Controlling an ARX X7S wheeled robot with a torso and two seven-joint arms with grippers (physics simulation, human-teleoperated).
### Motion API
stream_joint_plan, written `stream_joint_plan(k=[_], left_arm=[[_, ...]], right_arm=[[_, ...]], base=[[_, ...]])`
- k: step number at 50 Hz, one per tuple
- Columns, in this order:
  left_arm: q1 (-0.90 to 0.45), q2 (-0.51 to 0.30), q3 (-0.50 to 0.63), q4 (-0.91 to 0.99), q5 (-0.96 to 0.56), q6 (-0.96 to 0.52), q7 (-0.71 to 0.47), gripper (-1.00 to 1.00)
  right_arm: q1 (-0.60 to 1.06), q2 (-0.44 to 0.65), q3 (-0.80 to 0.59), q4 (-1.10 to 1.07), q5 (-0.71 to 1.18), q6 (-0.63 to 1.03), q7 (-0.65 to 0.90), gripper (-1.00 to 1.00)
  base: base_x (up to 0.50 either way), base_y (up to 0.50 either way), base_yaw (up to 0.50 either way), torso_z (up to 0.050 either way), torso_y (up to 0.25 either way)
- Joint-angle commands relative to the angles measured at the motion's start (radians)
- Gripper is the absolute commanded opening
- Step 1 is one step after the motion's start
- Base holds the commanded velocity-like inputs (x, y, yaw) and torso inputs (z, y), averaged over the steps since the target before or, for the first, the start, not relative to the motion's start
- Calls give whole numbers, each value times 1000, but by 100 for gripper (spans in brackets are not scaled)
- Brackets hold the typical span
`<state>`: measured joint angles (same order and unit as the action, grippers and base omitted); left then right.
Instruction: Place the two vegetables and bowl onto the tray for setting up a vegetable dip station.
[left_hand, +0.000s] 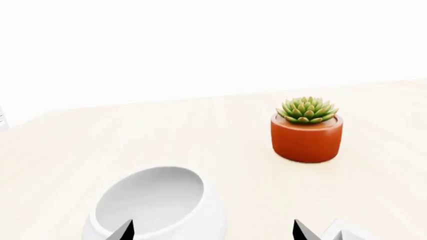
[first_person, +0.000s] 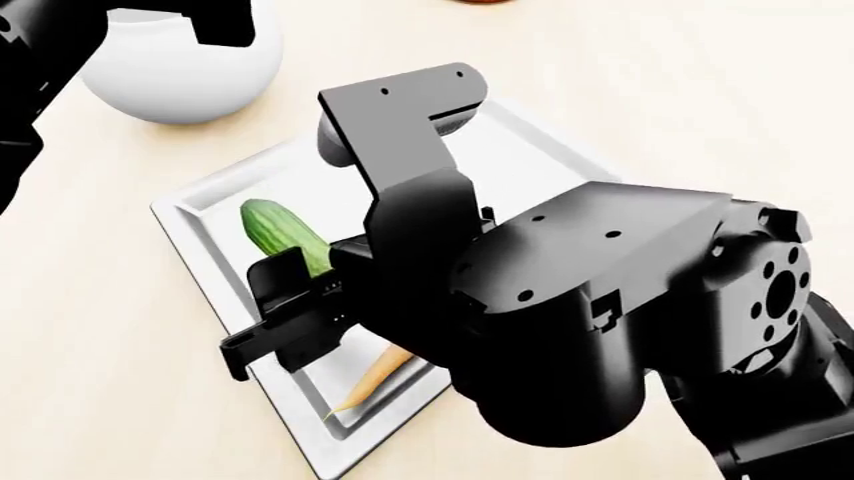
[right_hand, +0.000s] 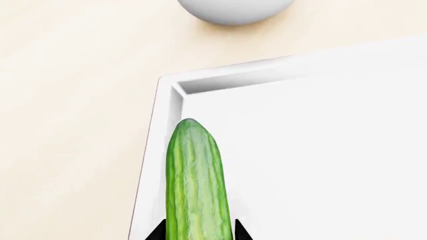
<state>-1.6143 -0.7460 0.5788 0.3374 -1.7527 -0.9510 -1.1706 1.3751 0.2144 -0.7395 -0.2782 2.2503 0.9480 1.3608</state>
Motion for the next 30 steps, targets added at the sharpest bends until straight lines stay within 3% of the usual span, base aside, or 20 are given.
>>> stream_joint_plan(k=[1,3,4,18,30], left_arm=[[-3,-2,2,0,0,2,1,100],[-4,-2,2,-1,0,2,1,100],[-4,-2,2,-2,-1,3,0,100],[-6,-2,5,-2,0,4,2,100],[-7,-7,5,-4,0,7,2,100]], right_arm=[[7,9,-4,9,-22,10,-33,-100],[9,16,-7,11,-22,12,-32,-100],[11,17,-9,11,-25,15,-34,100],[65,32,-7,31,-21,14,-41,100],[223,33,42,96,-35,29,-82,100]], base=[[0,0,0,0,0],[0,0,0,0,0],[0,0,0,0,0],[0,0,0,0,0],[0,0,0,0,0]])
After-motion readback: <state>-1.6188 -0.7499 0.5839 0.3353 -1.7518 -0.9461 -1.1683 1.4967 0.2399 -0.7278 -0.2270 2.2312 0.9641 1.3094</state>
